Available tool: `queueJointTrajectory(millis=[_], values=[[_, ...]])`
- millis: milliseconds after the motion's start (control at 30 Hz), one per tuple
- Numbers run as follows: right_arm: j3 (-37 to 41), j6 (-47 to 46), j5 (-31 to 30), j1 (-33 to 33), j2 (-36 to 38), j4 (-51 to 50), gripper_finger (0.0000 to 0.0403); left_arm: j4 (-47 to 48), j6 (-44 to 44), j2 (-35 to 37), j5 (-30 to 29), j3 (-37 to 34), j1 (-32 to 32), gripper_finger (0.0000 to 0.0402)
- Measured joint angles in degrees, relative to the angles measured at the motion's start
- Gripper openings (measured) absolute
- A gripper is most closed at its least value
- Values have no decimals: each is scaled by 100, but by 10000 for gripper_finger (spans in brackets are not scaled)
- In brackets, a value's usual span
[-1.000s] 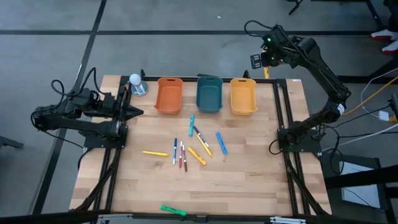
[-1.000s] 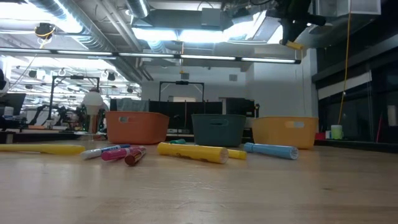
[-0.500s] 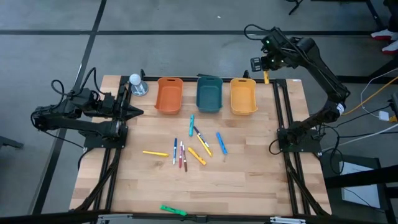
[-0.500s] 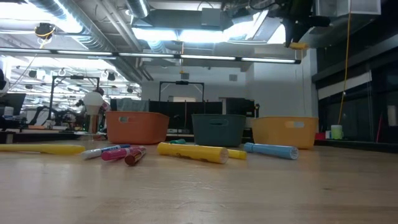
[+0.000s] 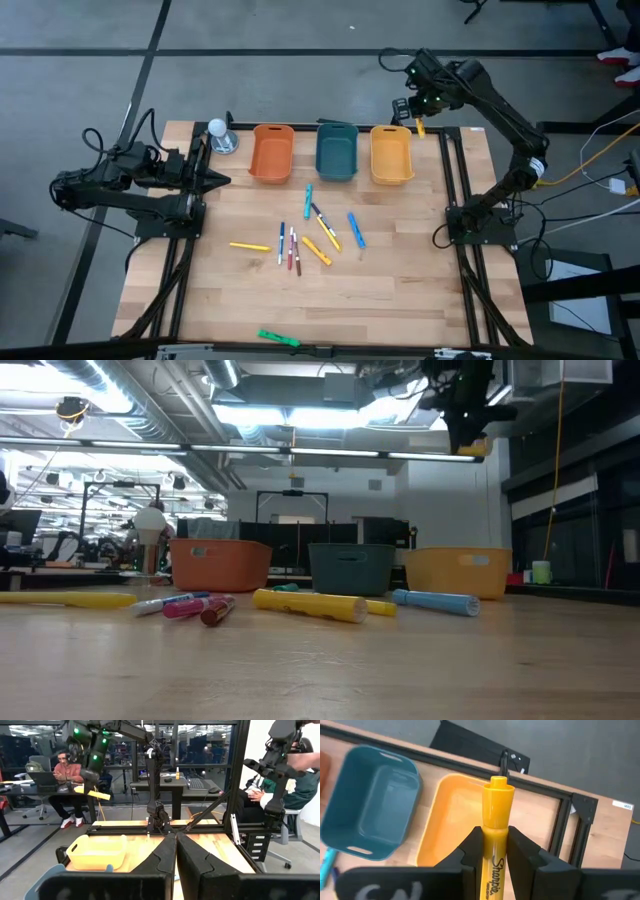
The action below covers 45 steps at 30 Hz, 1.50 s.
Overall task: Pick & Place Markers
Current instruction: Put the right yellow highlighter pen into the yellow bin
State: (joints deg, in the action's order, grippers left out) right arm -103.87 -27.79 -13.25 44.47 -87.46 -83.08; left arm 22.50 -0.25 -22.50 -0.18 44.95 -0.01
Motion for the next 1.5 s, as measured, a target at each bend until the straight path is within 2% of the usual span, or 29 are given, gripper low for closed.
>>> queueJointTrajectory(millis=[600, 1500], values=[[1720, 61, 304, -52, 0, 933, 65, 0, 0, 2, 0, 0, 0, 10], [3224, 76, 755, -50, 0, 2653, 65, 0, 0, 2, 0, 0, 0, 9]])
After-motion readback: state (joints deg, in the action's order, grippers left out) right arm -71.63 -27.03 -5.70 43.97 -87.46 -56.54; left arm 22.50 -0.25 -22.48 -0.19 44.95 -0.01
